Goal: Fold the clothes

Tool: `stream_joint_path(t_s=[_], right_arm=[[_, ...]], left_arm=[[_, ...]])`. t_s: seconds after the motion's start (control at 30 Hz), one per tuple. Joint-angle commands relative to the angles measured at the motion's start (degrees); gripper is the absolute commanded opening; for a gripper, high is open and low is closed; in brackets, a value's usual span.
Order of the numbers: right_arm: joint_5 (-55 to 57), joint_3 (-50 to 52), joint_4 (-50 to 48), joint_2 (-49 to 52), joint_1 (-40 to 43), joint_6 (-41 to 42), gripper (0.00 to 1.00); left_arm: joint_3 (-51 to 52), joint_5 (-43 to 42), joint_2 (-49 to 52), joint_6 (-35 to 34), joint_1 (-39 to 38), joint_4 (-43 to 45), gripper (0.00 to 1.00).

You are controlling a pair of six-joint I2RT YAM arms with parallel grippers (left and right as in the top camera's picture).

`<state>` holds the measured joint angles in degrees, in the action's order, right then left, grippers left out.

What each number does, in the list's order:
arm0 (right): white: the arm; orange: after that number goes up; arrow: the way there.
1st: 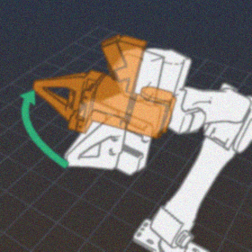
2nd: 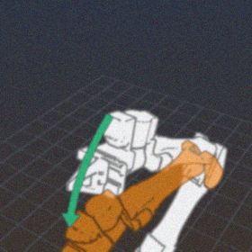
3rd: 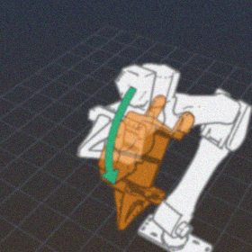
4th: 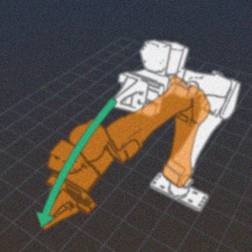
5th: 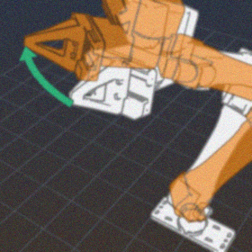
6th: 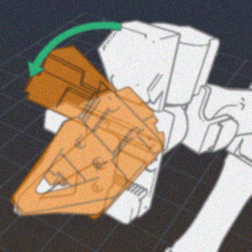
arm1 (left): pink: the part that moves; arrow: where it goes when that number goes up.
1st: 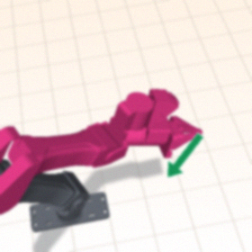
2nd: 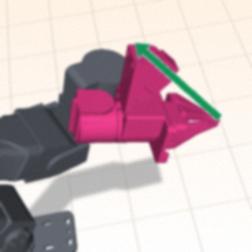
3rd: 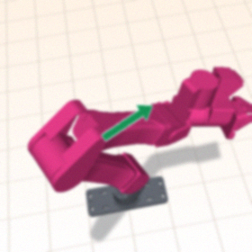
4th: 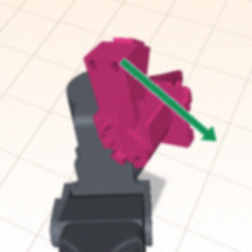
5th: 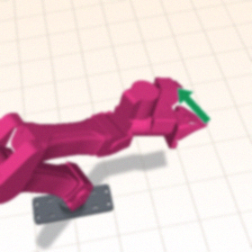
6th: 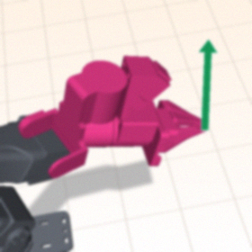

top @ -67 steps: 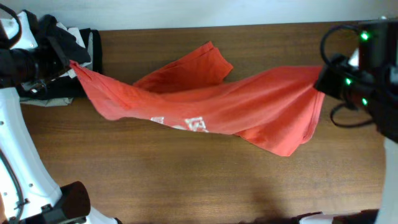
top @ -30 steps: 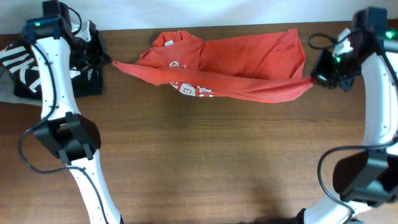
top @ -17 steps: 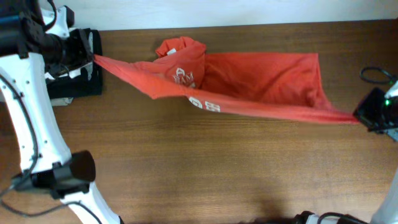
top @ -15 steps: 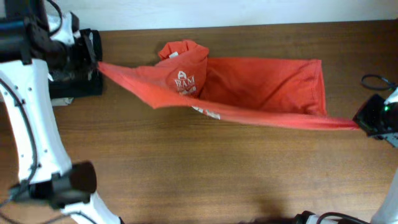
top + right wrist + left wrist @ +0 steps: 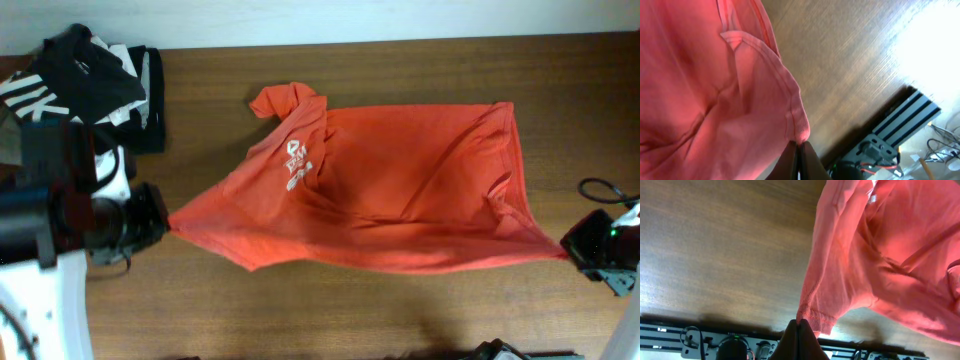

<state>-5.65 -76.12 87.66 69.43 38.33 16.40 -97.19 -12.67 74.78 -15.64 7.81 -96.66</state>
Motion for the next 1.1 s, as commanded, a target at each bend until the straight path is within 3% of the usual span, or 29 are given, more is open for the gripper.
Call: stream_joint_path(t_s=[0.0,0.03,0.07,0.1,0.13,0.17,0.37,0.4,0.5,0.53,0.6,0.67,0.7,0.73,1.07], right_arm=[[-0.1,0.4,2.4,-0.5,0.3,-2.1,0.04],[-0.1,0.6,2.6,-0.5,0.3,-2.7,0.09],[-0.3,0.9,2.5,-0.5,0.3,-2.7,0.20],[-0.3,1.0,2.1,-0.5,0.3,-2.6,0.42],[-0.3,1.0,1.5,-0.5,0.3,-2.5,0.68],[-0.4,1.0,1.0,-0.5,0.3,-2.4,1.00],[-6.5,1.0,-4.5,-0.4,0.3,-2.5,0.99],[-8.3,1.0,-6.6,-0.2,0.3,-2.5,0.99],[-10.6,1.0,-8.3,0.9,0.3,-3.1,0.96],[-11.7,1.0,-8.8,1.8,-0.1,-6.4,0.87],[-11.8,1.0,-9.4,3.6,-1.4,-7.6,0.71],[-11.7,1.0,-10.4,6.2,-3.8,-7.4,0.24],[-11.8,1.0,-11.4,8.1,-5.4,-7.4,0.09],[-11.7,1.0,-12.4,9.9,-6.9,-7.4,0.04],[-11.2,1.0,-22.3,28.3,-20.7,-5.7,0.04]], left_arm=[[6.3,1.1,-3.1,-3.0,-0.2,0.2,0.08],[7.9,1.1,-3.3,-3.0,-0.2,0.5,0.23],[10.0,1.1,-3.3,-3.0,-0.2,1.3,0.33],[12.2,1.1,-3.3,-3.0,-0.2,2.6,0.34],[14.2,1.1,-3.3,-3.0,-0.2,4.3,0.42],[16.6,1.0,-3.2,-3.0,-0.2,6.8,0.50],[20.1,-0.7,-0.5,-3.0,-0.2,26.6,0.50],[20.1,-2.8,1.1,-3.0,-0.3,33.0,0.44],[20.1,-6.8,5.9,-1.1,-2.0,41.4,0.10],[20.1,-8.9,8.9,0.3,-3.5,43.8,0.01],[20.1,-10.6,14.4,2.5,-6.8,47.3,0.01],[20.1,-10.5,20.1,3.1,-9.7,50.2,0.01],[20.1,-10.5,23.4,3.1,-11.1,51.9,0.01],[20.1,-10.5,25.9,3.1,-12.1,53.1,0.01],[20.1,-10.0,38.3,4.2,-14.6,55.4,0.01]])
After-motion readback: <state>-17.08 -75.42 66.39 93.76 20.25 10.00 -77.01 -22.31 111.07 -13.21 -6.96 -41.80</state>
